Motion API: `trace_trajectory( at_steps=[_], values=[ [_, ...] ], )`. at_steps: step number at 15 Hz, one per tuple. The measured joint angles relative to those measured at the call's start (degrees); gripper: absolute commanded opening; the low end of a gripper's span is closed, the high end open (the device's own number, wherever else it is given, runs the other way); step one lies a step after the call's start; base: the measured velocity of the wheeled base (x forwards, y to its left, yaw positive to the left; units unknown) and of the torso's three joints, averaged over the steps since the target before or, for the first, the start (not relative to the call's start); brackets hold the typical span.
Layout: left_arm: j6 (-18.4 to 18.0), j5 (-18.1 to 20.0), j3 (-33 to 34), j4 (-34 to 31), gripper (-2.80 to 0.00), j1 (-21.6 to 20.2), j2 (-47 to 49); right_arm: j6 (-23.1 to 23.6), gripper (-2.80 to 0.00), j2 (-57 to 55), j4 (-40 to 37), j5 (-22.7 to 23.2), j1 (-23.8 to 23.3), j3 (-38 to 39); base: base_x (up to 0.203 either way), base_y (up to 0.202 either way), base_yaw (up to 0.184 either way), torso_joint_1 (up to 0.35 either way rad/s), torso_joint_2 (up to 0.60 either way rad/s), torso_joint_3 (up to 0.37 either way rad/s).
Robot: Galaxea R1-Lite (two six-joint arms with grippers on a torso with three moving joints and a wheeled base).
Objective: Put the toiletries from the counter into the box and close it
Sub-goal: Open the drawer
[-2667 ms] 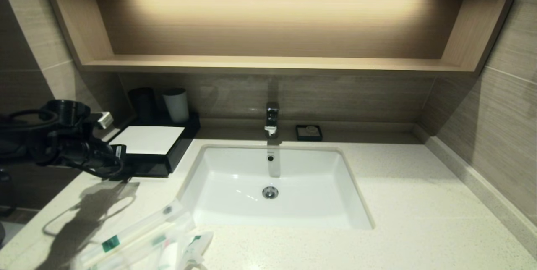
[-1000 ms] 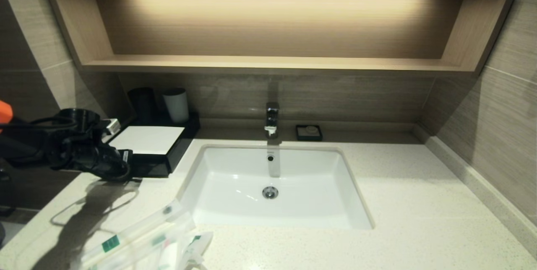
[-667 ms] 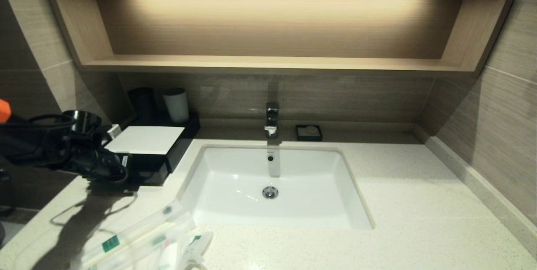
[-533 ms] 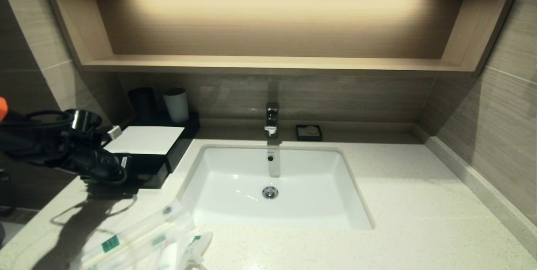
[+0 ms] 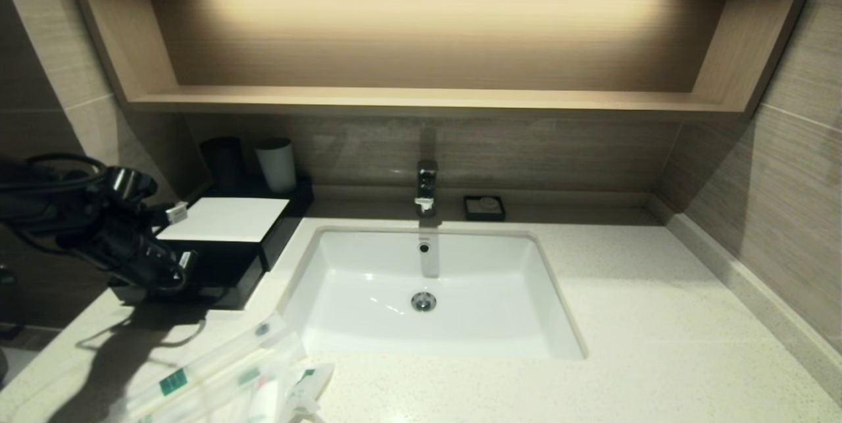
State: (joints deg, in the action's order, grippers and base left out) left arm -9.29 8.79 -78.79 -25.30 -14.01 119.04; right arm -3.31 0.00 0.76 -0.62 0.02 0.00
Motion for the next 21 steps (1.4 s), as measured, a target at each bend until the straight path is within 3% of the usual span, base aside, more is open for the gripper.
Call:
trace_trajectory(
  at_steps=[7,11,21],
  values=[
    [-1.6,-0.5,-1.2,-4.8,-2.8,0.0,-0.1,0.0,-2.8,0.0,0.0,0.0,0.0,0.0,0.0,0.0,0.0,0.0,0.0,0.0],
    [-3.3,-2.8,-1.7,-9.9,-2.8,0.0,0.0,0.0,-2.8,0.0,0.0,0.0,0.0,0.0,0.0,0.0,0.0,0.0,0.0,0.0],
    [-4.4,-2.9,-5.6,-18.1,-2.8,0.0,-0.4,0.0,-2.8,0.0,0.0,0.0,0.0,0.0,0.0,0.0,0.0,0.0,0.0,0.0]
  ],
)
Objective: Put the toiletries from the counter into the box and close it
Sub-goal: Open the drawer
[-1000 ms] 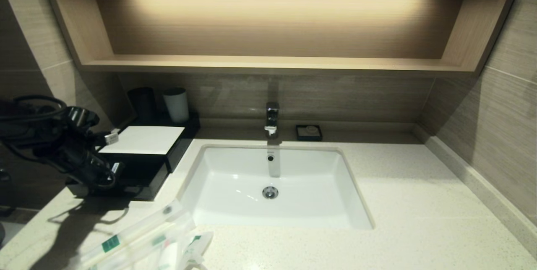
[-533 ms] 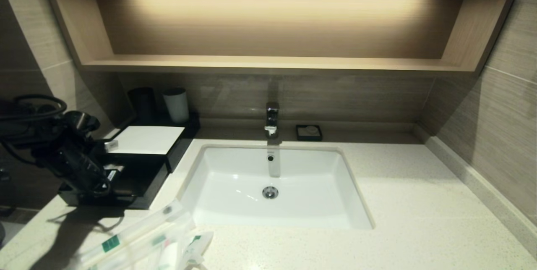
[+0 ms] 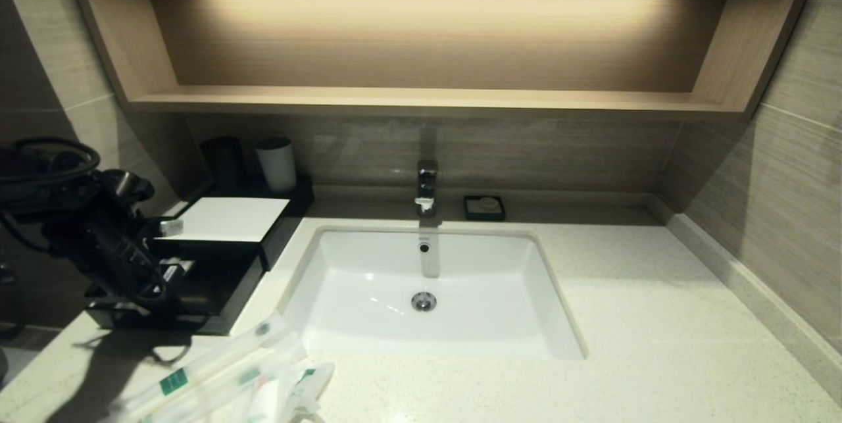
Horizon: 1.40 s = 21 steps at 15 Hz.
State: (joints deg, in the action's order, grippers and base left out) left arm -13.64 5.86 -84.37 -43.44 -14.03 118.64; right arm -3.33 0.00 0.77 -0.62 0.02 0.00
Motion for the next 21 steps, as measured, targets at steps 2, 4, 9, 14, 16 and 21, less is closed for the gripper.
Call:
trace_trajectory(
  at_steps=[2,4,9,14,16,21],
  values=[
    [0.1,0.0,-0.6,-0.3,-2.8,0.0,-0.4,0.0,-2.8,0.0,0.0,0.0,0.0,0.0,0.0,0.0,0.0,0.0,0.0,0.0],
    [0.3,0.0,-1.0,-0.5,-2.8,0.0,-0.5,0.0,-2.8,0.0,0.0,0.0,0.0,0.0,0.0,0.0,0.0,0.0,0.0,0.0],
    [0.3,0.0,-1.2,-0.3,-2.8,-0.1,-0.3,0.0,-2.8,0.0,0.0,0.0,0.0,0.0,0.0,0.0,0.0,0.0,0.0,0.0],
    [0.1,-0.7,-1.0,-0.5,-2.8,-0.1,0.2,0.0,-2.8,0.0,0.0,0.0,0.0,0.0,0.0,0.0,0.0,0.0,0.0,0.0],
    [0.0,-1.2,-1.0,-0.5,-2.8,-0.1,0.6,0.0,-2.8,0.0,0.0,0.0,0.0,0.0,0.0,0.0,0.0,0.0,0.0,0.0],
    [-0.4,-2.6,-1.0,-3.3,-2.8,-0.1,0.8,0.0,-2.8,0.0,0.0,0.0,0.0,0.0,0.0,0.0,0.0,0.0,0.0,0.0]
  ],
)
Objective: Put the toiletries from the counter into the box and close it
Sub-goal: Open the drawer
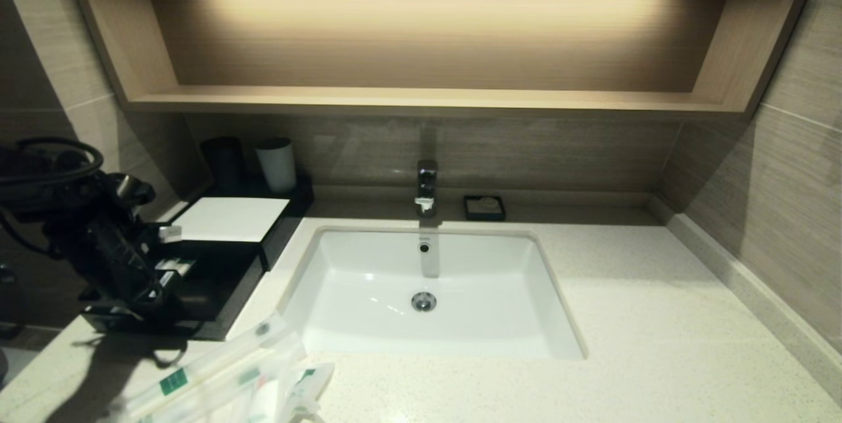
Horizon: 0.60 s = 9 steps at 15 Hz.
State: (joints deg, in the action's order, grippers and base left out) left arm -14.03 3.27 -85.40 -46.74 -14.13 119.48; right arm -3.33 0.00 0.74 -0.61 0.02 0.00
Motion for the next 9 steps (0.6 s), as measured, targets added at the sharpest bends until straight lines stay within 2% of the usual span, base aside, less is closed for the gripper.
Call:
trace_trajectory(
  at_steps=[5,9],
  values=[
    [-0.4,-1.8,-0.2,-1.8,-2.8,0.0,0.1,0.0,-2.8,0.0,0.0,0.0,0.0,0.0,0.0,0.0,0.0,0.0,0.0,0.0],
    [-0.2,-1.8,-0.3,-2.0,-2.8,0.0,0.0,0.0,-2.8,0.0,0.0,0.0,0.1,0.0,0.0,0.0,0.0,0.0,0.0,0.0]
  ],
)
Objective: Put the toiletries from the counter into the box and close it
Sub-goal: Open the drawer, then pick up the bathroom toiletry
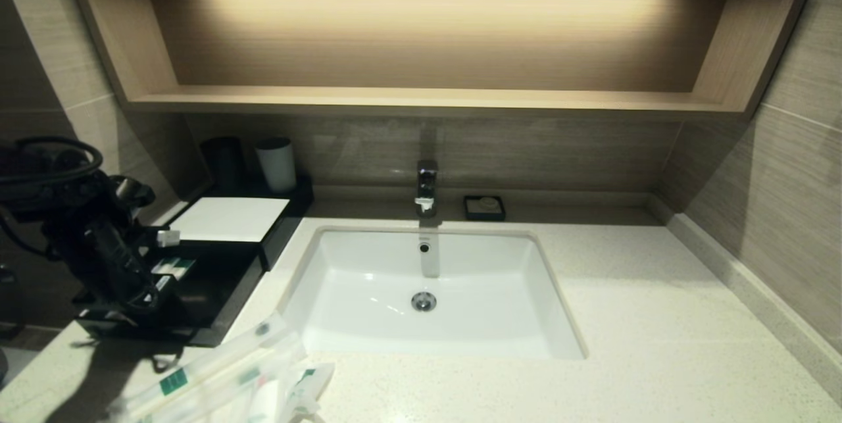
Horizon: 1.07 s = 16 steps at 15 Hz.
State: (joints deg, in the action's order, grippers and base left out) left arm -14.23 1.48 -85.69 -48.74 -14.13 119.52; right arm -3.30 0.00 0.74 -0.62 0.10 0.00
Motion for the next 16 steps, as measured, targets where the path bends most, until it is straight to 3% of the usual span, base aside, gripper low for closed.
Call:
trace_trajectory(
  at_steps=[4,7,12,16],
  values=[
    [0.3,4.0,-1.3,0.9,-2.8,0.0,-3.0,0.0,-2.8,0.0,0.0,0.0,-0.1,0.0,0.0,0.0,0.0,0.0,0.0,0.0],
    [3.1,5.5,-2.1,-0.1,-2.8,2.0,-11.1,0.0,-2.8,0.0,0.0,0.0,-0.1,0.0,0.0,0.0,0.0,0.0,0.0,0.0],
    [6.0,7.2,-0.3,-12.3,-2.8,7.3,-23.6,0.0,-2.8,0.0,0.0,0.0,0.0,0.0,0.0,0.0,0.0,0.0,0.0,0.0],
    [4.8,9.4,6.7,-14.8,-2.8,10.3,-27.1,0.0,-2.8,0.0,0.0,0.0,0.0,0.0,0.0,0.0,0.0,0.0,0.0,0.0]
  ],
)
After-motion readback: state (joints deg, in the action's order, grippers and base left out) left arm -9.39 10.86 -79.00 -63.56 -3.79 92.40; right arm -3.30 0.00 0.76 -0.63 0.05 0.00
